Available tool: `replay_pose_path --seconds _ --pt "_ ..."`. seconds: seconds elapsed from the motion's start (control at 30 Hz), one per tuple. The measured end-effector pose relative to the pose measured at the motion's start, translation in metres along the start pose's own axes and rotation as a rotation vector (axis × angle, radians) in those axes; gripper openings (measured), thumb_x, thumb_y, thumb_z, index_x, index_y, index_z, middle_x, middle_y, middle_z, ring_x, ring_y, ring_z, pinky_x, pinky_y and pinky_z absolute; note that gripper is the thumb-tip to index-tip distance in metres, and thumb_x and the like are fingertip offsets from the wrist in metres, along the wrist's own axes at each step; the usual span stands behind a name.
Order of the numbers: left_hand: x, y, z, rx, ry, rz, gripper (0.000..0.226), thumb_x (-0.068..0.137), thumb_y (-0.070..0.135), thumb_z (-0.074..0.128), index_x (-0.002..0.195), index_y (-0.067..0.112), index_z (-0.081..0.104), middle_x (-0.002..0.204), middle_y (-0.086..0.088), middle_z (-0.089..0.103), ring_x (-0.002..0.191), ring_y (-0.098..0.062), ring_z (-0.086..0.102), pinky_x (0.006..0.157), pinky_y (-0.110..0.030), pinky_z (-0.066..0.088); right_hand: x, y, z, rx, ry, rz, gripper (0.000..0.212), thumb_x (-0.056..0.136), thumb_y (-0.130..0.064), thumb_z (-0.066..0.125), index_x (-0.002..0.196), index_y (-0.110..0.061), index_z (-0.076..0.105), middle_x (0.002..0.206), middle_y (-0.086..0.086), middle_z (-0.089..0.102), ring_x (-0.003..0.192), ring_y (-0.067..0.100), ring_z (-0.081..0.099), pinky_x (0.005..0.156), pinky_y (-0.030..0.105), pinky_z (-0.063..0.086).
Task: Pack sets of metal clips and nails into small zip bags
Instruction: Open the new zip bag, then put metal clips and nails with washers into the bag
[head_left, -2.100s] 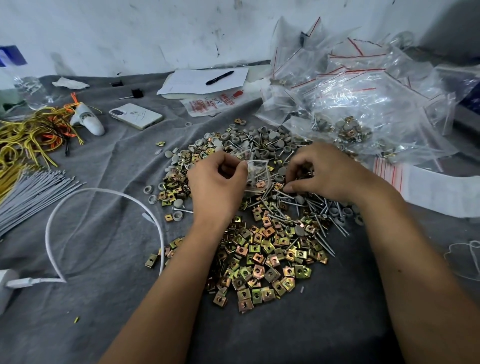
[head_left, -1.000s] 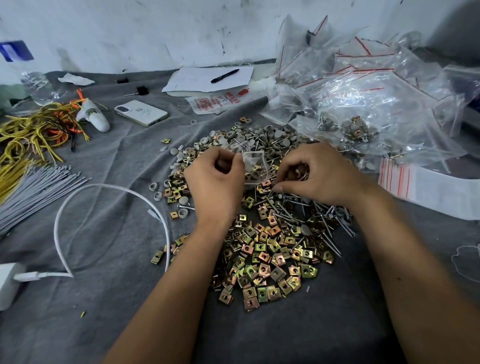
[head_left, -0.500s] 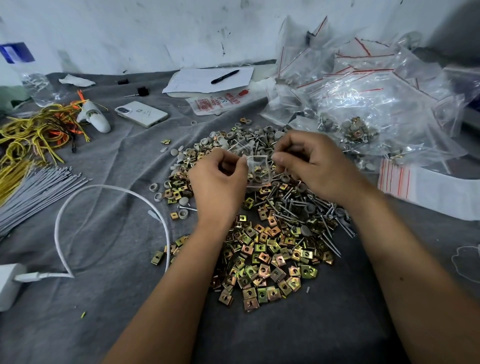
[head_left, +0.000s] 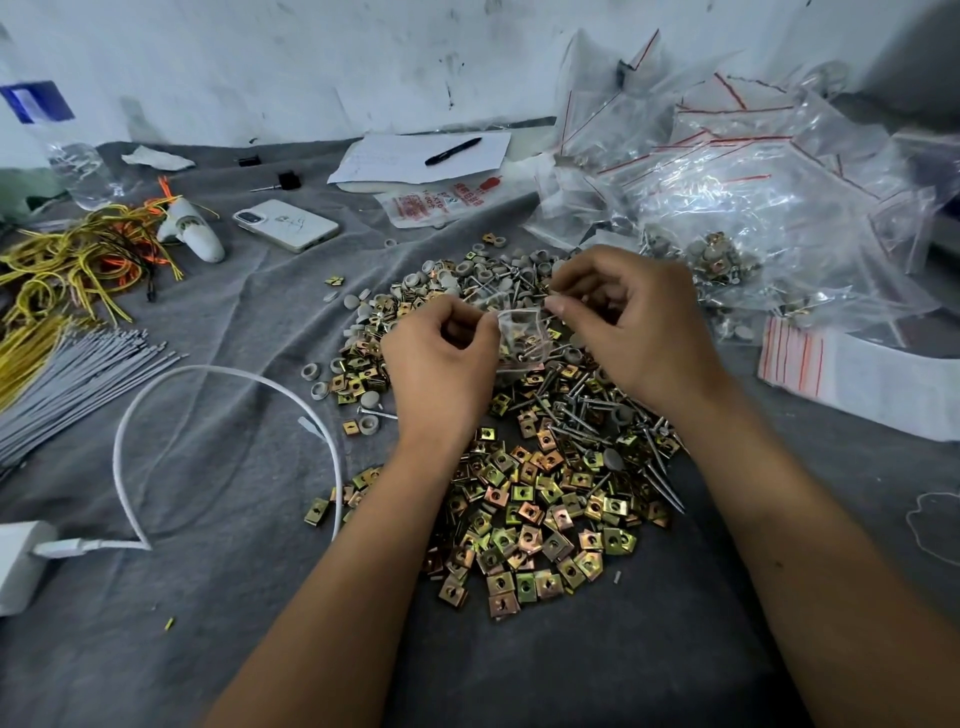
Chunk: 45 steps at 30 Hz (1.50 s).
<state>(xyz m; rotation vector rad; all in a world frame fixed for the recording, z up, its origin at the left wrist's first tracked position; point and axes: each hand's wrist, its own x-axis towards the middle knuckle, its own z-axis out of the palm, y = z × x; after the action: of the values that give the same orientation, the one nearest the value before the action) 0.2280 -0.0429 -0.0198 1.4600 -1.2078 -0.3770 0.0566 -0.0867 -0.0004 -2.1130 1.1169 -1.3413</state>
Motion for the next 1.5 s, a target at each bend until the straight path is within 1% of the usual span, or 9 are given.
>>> replay_pose_path --seconds 0.1,0.2,0.3,0.53,0.67,1.03,1.13,1.3,1.5 --pt "0.001 0.000 0.000 -0.006 0.008 -0.009 0.026 0.091 0.015 0.074 0.070 0.027 0.066 0.056 0.016 0.061 0.052 0.003 0.055 0.048 -0.011 0.040 0.001 0.006 -0.004 -0.048 -0.029 0.024 0.007 0.090 -0.022 0.078 0.092 -0.016 0.075 0.077 -0.007 0.071 0.068 0.003 0.069 0.057 0.016 0.055" --pt "0.001 0.000 0.001 -0.019 0.029 -0.030 0.026 0.091 0.014 0.074 0.070 0.027 0.066 0.055 0.026 0.059 0.052 0.004 0.055 0.048 -0.010 0.039 0.000 0.013 -0.007 -0.272 -0.270 0.047 0.011 0.086 -0.037 0.079 0.088 -0.028 0.075 0.076 -0.021 0.065 0.071 -0.002 0.067 0.062 0.018 0.052" --pt "0.002 -0.002 0.000 -0.029 0.046 -0.040 0.024 0.090 0.013 0.074 0.071 0.025 0.067 0.054 0.022 0.058 0.052 0.004 0.054 0.048 -0.009 0.038 0.000 0.017 -0.005 -0.369 -0.484 0.123 0.029 0.076 -0.051 0.085 0.091 -0.030 0.071 0.079 -0.016 0.065 0.071 0.002 0.063 0.063 0.027 0.051" --pt "0.002 -0.002 0.001 -0.026 0.052 -0.046 0.020 0.091 0.014 0.074 0.073 0.021 0.069 0.056 0.014 0.057 0.050 0.005 0.053 0.047 -0.008 0.037 0.001 0.015 -0.005 -0.300 -0.544 0.166 0.020 0.078 -0.036 0.087 0.077 -0.028 0.069 0.069 -0.011 0.066 0.065 -0.004 0.059 0.058 0.018 0.042" --pt "0.003 -0.002 0.000 -0.016 0.050 -0.043 0.018 0.091 0.015 0.074 0.074 0.020 0.070 0.058 0.013 0.058 0.050 0.003 0.052 0.047 -0.009 0.036 0.001 0.011 -0.006 -0.167 -0.434 0.139 0.015 0.081 -0.027 0.086 0.082 -0.025 0.071 0.074 -0.011 0.068 0.071 -0.002 0.063 0.061 0.009 0.047" --pt "0.002 -0.003 0.000 -0.012 0.045 -0.031 0.018 0.091 0.015 0.075 0.075 0.021 0.070 0.061 0.013 0.061 0.052 0.004 0.054 0.049 -0.010 0.038 0.000 -0.002 -0.010 0.227 -0.031 0.035 0.011 0.085 -0.015 0.083 0.090 -0.014 0.073 0.082 0.001 0.072 0.078 0.023 0.069 0.070 0.039 0.061" --pt "0.002 -0.002 0.001 -0.005 0.044 -0.021 0.016 0.091 0.016 0.075 0.076 0.021 0.071 0.060 0.013 0.061 0.053 0.003 0.055 0.050 -0.009 0.038 -0.002 -0.006 -0.001 0.158 0.027 0.014 0.012 0.083 -0.017 0.085 0.090 -0.015 0.075 0.079 -0.003 0.072 0.073 0.017 0.069 0.064 0.033 0.060" --pt "0.002 -0.002 0.001 -0.010 0.052 -0.017 0.016 0.091 0.015 0.074 0.075 0.018 0.071 0.059 0.012 0.061 0.051 0.003 0.054 0.049 -0.010 0.038 -0.003 -0.006 0.012 -0.079 -0.099 -0.020 0.014 0.080 -0.025 0.087 0.090 -0.019 0.079 0.082 -0.010 0.071 0.070 0.004 0.064 0.062 0.014 0.049" --pt "0.002 -0.002 0.000 -0.020 0.053 -0.037 0.022 0.091 0.013 0.074 0.071 0.020 0.068 0.057 0.013 0.057 0.050 0.004 0.051 0.049 -0.009 0.037 0.001 0.006 -0.004 -0.024 0.067 0.077 0.004 0.089 -0.023 0.079 0.092 -0.020 0.077 0.078 -0.015 0.069 0.067 -0.008 0.066 0.056 0.005 0.046"
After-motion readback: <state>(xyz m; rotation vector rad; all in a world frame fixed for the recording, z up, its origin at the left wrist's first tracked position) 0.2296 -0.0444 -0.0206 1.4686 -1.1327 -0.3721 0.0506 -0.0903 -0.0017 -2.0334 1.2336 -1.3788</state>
